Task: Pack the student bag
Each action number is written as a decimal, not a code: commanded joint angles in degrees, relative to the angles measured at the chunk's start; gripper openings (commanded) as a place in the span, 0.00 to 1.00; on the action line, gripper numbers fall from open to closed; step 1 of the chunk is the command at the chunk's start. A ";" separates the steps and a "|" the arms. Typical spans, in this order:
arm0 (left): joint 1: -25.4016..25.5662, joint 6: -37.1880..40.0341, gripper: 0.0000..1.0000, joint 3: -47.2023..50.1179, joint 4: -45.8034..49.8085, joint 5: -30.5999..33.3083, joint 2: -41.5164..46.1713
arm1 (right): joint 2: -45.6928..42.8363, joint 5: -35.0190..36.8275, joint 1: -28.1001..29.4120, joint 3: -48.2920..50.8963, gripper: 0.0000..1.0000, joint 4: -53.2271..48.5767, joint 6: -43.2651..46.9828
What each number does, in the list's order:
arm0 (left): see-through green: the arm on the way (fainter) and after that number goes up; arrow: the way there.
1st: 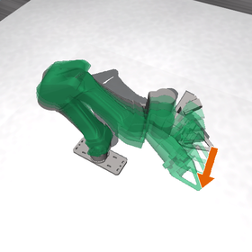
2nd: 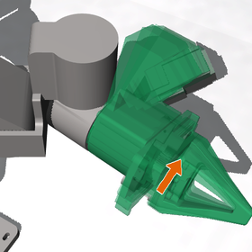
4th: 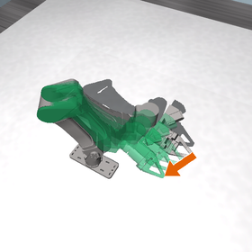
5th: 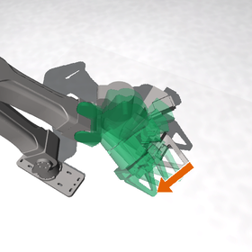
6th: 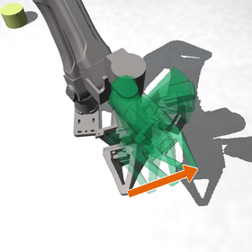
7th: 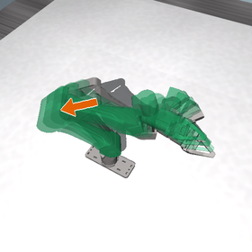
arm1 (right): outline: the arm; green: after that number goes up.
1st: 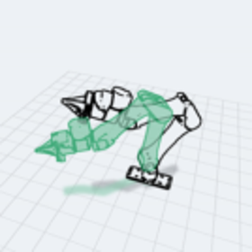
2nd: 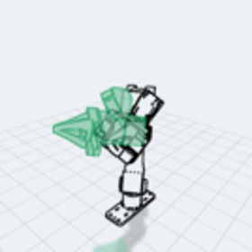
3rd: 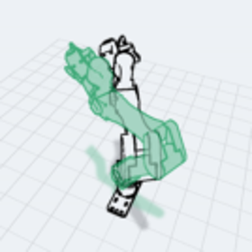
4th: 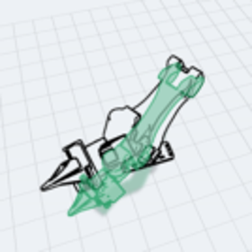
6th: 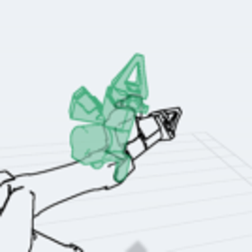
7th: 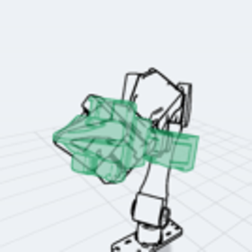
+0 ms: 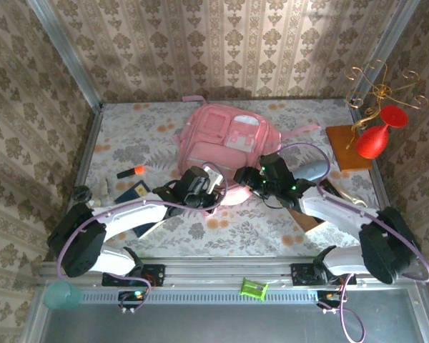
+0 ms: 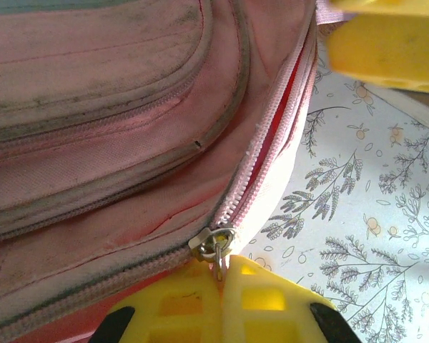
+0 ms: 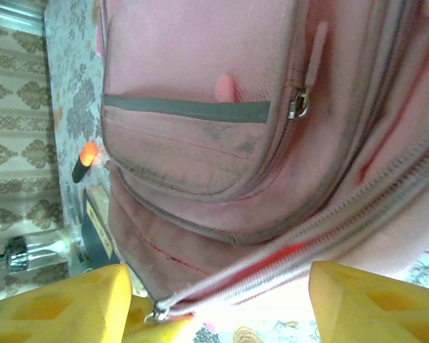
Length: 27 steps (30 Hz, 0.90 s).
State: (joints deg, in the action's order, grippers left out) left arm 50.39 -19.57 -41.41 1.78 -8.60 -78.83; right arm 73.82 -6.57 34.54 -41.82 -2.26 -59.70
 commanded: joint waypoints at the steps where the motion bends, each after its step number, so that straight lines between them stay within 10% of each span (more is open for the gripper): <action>1: 0.50 -1.08 0.00 -1.24 -5.72 0.05 0.42 | -3.59 9.17 1.49 -1.40 0.65 -8.86 3.40; 15: 2.67 -0.42 0.00 -0.78 -7.75 -0.57 -0.69 | 8.96 12.31 4.13 -3.69 0.65 0.32 -3.36; 23: 2.00 2.31 0.00 0.06 -3.40 -0.56 1.04 | 9.24 17.59 2.27 -2.94 0.05 1.10 0.36; 27: -0.20 4.79 0.00 1.42 1.27 0.51 3.23 | 7.83 13.21 -2.97 -2.90 0.00 0.01 5.11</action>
State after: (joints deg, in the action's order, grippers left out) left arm 51.42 -17.89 -41.04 -0.47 -8.36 -79.31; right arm 83.40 4.54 35.62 -43.83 -2.44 -59.13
